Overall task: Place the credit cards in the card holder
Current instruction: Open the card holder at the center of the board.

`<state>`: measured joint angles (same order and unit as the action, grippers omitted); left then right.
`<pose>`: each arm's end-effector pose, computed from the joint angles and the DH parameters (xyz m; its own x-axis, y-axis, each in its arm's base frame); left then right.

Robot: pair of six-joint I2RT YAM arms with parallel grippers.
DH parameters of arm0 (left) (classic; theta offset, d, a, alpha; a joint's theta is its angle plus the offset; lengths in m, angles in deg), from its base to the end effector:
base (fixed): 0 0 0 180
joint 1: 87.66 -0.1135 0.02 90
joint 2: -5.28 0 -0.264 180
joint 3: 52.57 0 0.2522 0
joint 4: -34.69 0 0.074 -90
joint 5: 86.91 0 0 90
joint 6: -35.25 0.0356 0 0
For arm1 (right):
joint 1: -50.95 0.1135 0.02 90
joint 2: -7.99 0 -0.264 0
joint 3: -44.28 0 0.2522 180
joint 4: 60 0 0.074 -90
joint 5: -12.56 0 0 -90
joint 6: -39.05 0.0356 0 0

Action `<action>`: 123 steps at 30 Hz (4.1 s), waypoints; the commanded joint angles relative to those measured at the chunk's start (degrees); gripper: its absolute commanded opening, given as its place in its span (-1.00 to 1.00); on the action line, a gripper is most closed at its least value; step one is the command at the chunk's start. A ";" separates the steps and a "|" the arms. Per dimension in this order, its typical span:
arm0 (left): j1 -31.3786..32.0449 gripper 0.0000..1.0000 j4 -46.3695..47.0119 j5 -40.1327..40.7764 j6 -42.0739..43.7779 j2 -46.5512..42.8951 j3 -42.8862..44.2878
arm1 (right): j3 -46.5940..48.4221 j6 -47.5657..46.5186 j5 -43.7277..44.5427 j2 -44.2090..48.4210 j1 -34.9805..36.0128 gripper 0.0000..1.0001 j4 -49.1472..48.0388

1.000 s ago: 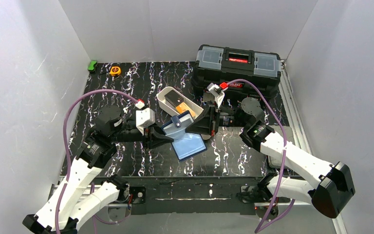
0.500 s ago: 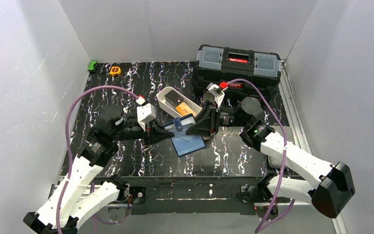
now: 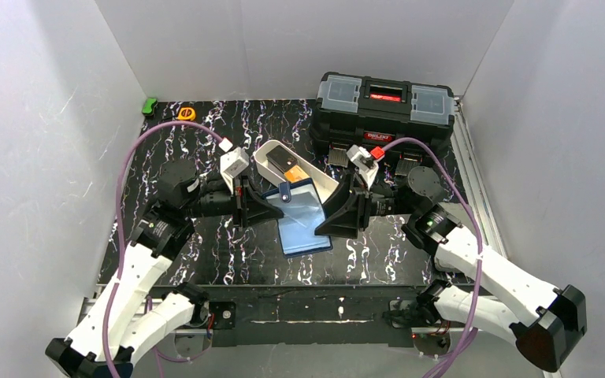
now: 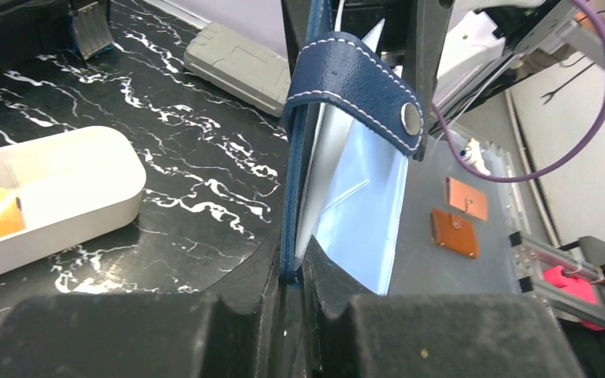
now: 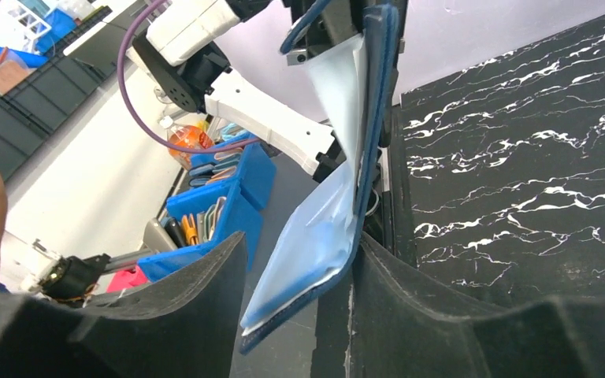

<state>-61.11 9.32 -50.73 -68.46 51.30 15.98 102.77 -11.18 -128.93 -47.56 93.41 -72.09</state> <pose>0.1343 -0.0992 0.3954 -0.2765 -0.0182 -0.9608 0.9465 0.1682 -0.2756 0.1401 0.1660 0.3691 -0.4785 0.1021 -0.8721 -0.8740 -0.1510 0.4619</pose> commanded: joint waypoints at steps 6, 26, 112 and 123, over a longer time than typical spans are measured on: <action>-1.23 -1.00 5.29 -5.14 -7.55 1.96 2.01 | -0.31 -3.49 0.49 2.06 -0.01 -0.12 1.47; -1.23 -1.00 4.96 -11.91 -8.32 3.10 3.16 | 1.31 -9.33 9.00 4.70 -0.06 -0.08 5.91; -1.21 -0.60 -1.94 -9.75 -6.23 7.96 7.42 | 6.14 -3.48 3.69 -3.52 1.72 -0.97 1.62; -1.14 -0.40 -1.42 -12.41 -6.56 8.19 7.96 | 7.72 -5.17 3.93 -4.33 1.86 -0.97 4.80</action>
<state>-62.32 6.61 -60.55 -74.58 60.30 21.49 106.31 -15.22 -124.10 -51.65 94.87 -67.98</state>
